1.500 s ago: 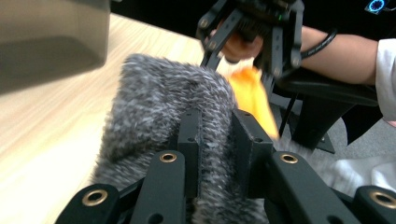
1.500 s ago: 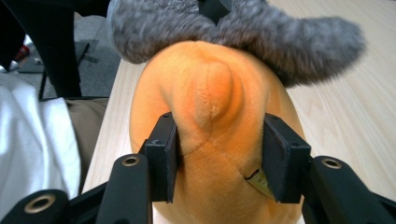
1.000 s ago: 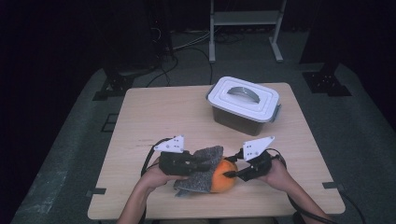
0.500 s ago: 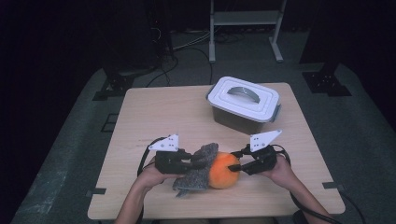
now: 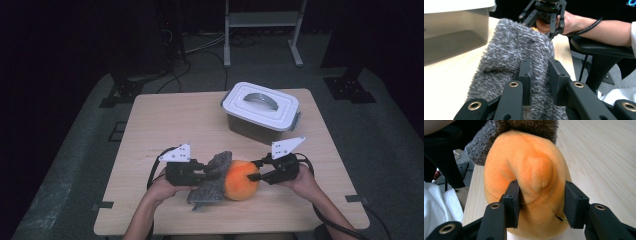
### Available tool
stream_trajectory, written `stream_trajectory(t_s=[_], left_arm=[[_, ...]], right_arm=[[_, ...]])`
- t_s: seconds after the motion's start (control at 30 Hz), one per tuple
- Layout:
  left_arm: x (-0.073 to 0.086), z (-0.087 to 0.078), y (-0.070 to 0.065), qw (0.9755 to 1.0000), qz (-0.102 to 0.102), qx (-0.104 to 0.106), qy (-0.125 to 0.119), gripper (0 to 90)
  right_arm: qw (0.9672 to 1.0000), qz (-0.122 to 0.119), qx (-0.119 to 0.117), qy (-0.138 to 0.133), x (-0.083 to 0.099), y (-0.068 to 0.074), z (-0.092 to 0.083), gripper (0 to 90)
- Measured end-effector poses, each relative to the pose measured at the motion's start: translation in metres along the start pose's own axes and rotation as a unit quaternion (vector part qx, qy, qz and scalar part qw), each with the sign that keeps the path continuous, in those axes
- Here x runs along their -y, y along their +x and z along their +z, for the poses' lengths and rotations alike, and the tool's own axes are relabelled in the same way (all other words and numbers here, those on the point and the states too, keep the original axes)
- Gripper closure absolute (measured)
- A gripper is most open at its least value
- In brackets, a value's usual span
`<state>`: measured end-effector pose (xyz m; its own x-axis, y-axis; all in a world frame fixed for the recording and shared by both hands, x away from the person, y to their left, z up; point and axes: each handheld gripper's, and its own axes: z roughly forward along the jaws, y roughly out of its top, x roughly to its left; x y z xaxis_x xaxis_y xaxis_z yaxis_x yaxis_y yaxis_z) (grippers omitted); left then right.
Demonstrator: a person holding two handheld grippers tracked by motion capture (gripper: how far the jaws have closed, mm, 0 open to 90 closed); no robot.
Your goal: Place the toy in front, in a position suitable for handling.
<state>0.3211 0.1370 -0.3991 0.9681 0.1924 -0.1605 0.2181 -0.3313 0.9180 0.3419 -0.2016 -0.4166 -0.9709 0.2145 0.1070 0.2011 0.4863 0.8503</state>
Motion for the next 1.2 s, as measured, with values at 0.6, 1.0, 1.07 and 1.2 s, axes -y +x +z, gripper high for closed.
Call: stream_trajectory(t_s=[0.6,1.0,1.07,1.2], left_arm=[[0.0,0.022,-0.004,1.0,-0.002,0.008,-0.003,73.8],[-0.011,-0.005,-0.003,0.9983,-0.001,0.008,-0.058,73.9],[-0.011,-0.005,-0.004,0.9987,0.003,0.004,-0.051,73.9],[-0.002,0.003,-0.001,0.9995,-0.002,0.004,-0.03,73.9]], right_arm=[[0.9965,-0.061,0.015,0.055,-0.029,0.027,0.016,19.7],[0.9987,-0.04,-0.001,-0.032,-0.035,0.029,0.019,47.6],[0.9986,-0.033,-0.008,-0.039,-0.033,0.028,0.022,46.8],[0.9991,-0.041,0.004,-0.006,-0.027,0.025,0.028,44.6]])
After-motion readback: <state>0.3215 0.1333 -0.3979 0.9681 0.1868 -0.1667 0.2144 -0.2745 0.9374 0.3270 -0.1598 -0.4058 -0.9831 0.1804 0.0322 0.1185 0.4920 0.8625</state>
